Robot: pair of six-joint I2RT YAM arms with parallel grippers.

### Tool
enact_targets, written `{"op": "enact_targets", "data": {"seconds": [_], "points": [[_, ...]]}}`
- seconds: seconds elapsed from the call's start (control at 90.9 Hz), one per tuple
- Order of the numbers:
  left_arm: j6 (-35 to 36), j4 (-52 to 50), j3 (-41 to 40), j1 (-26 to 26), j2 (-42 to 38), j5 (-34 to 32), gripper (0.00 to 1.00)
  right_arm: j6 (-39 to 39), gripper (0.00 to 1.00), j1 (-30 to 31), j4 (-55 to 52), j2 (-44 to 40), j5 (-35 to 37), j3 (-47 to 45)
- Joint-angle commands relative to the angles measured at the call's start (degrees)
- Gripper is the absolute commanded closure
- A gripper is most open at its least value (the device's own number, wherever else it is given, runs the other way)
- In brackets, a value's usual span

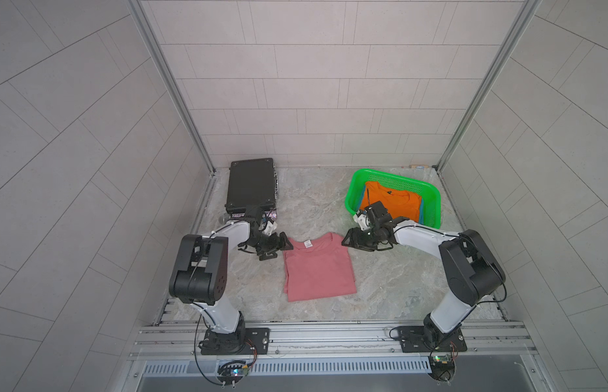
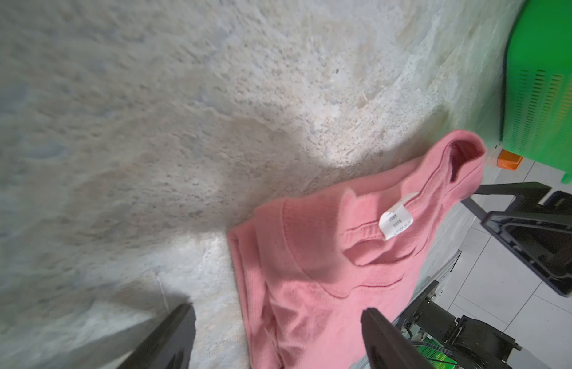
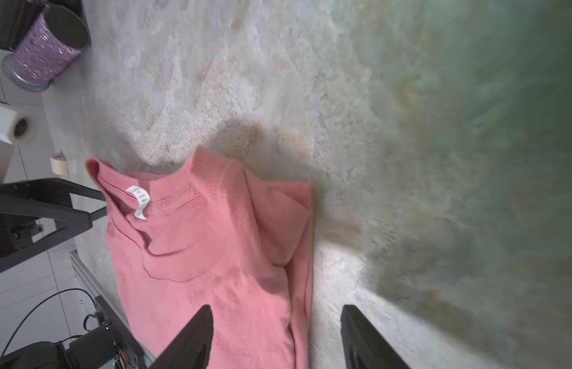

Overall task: Put the folded t-shirts into the basket
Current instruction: Pick up the T-shirt from the center of the board.

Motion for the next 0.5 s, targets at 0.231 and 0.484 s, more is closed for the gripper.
{"op": "enact_targets", "data": {"seconds": [0.231, 0.484], "points": [[-0.17, -1.14, -2.03, -0.07, 8.78, 2.39, 0.33, 0.49, 0.35, 0.65, 1.88, 3.94, 0.44, -2.55], [-0.08, -1.46, -1.67, -0.36, 9.98, 2.42, 0.50, 0.87, 0.41, 0.66, 5.61, 7.30, -3.62, -2.85]]}}
